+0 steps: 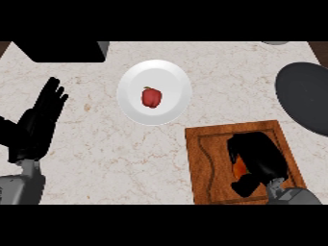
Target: Pick the tomato from the cutting board and place it in the pan
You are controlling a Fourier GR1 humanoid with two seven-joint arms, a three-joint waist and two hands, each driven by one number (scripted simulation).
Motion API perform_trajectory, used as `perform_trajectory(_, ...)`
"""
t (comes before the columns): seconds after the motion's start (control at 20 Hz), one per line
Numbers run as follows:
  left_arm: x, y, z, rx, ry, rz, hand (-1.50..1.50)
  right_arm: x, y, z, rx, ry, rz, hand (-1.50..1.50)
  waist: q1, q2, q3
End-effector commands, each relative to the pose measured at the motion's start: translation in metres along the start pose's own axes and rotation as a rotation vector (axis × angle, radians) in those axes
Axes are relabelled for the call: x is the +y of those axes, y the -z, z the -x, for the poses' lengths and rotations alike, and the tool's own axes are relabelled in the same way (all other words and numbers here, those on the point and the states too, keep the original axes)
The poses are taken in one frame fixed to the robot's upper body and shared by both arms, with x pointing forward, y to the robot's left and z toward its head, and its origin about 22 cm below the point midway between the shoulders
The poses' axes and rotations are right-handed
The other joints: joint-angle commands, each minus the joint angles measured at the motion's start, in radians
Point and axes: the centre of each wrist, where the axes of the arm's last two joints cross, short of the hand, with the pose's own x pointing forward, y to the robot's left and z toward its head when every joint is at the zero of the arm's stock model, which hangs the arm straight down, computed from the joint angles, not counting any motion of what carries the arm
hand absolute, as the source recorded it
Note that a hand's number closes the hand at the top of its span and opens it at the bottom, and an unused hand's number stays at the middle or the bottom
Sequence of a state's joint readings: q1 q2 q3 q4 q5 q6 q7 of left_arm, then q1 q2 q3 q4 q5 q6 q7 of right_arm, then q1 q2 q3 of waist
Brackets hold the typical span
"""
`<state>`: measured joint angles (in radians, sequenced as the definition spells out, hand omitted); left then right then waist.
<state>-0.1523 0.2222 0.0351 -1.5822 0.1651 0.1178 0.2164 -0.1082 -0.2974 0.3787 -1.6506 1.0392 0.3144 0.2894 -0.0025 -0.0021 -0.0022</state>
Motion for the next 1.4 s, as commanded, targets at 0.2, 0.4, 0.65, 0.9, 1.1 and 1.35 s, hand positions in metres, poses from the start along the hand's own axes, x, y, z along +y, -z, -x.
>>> perform_trajectory(0.2,-0.001,-0.002,-0.005,0.005,-0.001,-0.013,0.00,-0.073,-0.038,0.008,-0.029,-0.099,0.377,1.50,-0.012,-0.005,0.001)
perform_trajectory(0.4,-0.003,0.007,-0.020,0.005,0.004,0.000,0.00,-0.103,-0.059,-0.011,-0.006,-0.092,0.551,1.50,-0.011,-0.003,0.001)
perform_trajectory(0.65,0.017,0.003,0.000,-0.005,0.002,-0.012,0.00,-0.146,-0.096,0.017,0.015,-0.065,0.582,1.50,-0.008,0.000,0.002)
perform_trajectory(0.9,0.010,0.011,0.002,-0.014,0.008,0.000,0.00,-0.146,-0.075,0.029,0.100,0.043,0.618,1.50,-0.001,0.002,0.002)
perform_trajectory(1.1,-0.012,-0.008,0.002,-0.010,0.008,0.001,0.00,-0.174,-0.059,0.085,0.167,0.075,0.663,1.50,0.005,0.002,0.002)
perform_trajectory(1.35,-0.004,0.009,0.009,-0.013,0.000,0.027,0.00,-0.185,-0.041,0.145,0.194,0.141,0.726,1.50,0.004,0.006,0.002)
